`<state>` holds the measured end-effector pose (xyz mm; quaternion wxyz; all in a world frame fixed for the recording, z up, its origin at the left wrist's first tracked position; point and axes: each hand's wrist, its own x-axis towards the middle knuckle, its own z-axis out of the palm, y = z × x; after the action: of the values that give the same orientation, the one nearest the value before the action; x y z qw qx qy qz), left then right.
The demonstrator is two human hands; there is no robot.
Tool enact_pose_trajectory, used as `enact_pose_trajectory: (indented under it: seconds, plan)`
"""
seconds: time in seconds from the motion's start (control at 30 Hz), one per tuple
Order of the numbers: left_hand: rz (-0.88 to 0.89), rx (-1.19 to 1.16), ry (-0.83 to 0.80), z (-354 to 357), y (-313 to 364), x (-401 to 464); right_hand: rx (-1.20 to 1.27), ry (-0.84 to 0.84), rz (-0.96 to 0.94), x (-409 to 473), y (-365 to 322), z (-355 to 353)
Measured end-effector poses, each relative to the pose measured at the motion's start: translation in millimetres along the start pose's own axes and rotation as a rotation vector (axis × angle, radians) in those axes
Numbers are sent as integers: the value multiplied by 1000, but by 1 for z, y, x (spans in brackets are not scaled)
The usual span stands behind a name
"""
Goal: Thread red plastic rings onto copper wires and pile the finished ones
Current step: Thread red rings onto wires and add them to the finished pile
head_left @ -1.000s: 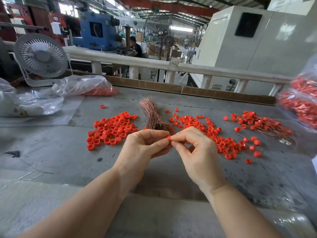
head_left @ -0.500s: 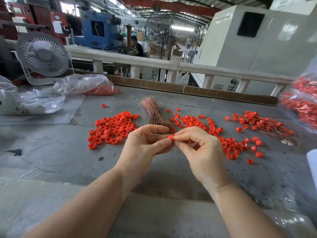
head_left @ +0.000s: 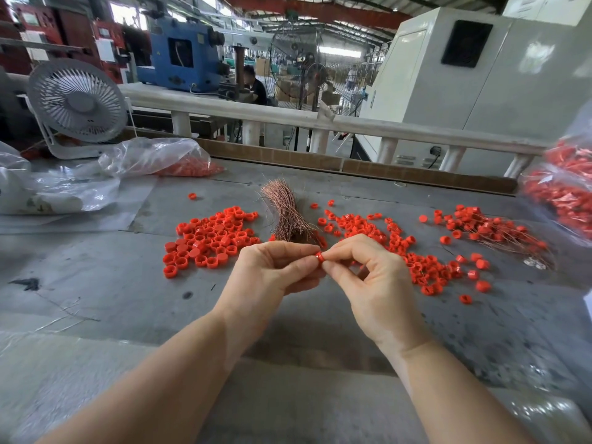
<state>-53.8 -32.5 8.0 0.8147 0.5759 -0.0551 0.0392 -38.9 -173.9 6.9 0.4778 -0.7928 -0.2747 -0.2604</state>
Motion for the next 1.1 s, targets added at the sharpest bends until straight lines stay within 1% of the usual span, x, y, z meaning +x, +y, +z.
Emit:
enact_pose_trajectory:
  seconds: [0.17, 0.7, 1.1]
  plan:
    - [-27, -39, 6, -1, 0, 0, 14, -27, 23, 0, -2, -1]
    - [-107, -69, -23, -1, 1, 0, 2, 10, 105, -1, -2, -1]
    - [-124, -65, 5, -1, 2, 0, -53, 4, 71, -2, -1, -1]
